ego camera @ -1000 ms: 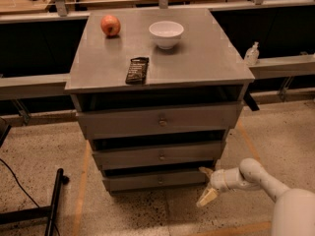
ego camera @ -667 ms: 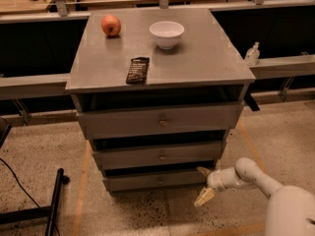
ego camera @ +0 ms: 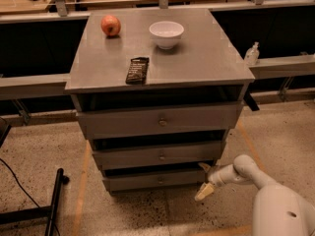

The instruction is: Open bottom drawer

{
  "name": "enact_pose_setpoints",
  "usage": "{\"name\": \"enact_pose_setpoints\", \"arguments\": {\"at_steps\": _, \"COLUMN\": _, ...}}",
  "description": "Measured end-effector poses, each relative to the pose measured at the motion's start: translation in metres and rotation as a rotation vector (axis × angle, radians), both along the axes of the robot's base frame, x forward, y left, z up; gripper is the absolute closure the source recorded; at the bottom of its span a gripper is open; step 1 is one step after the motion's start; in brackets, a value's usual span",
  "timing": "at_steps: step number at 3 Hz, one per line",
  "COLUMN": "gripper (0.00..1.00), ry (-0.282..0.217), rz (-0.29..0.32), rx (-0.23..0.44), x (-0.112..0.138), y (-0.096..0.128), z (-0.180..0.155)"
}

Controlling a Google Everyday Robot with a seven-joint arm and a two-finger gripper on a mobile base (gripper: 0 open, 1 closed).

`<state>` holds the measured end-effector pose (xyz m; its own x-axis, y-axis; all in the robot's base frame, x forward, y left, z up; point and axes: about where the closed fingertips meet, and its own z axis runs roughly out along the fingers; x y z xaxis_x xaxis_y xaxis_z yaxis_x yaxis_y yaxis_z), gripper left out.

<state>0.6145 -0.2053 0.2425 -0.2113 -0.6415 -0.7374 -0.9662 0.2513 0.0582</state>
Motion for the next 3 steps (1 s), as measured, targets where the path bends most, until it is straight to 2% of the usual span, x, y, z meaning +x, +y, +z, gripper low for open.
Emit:
{"name": "enact_pose_setpoints", "arguments": {"at_steps": 1, "gripper": 0.00, "ry": -0.015, "rz": -0.005, "rx": 0.008, "x": 0.012, "y": -0.002, "z": -0.003}}
{"name": "enact_pose_setpoints", "arguments": {"at_steps": 3, "gripper": 0.00, "ry": -0.007, "rz": -0.014, "rx": -0.005, "x": 0.024, "y": -0.007, "z": -0.019}}
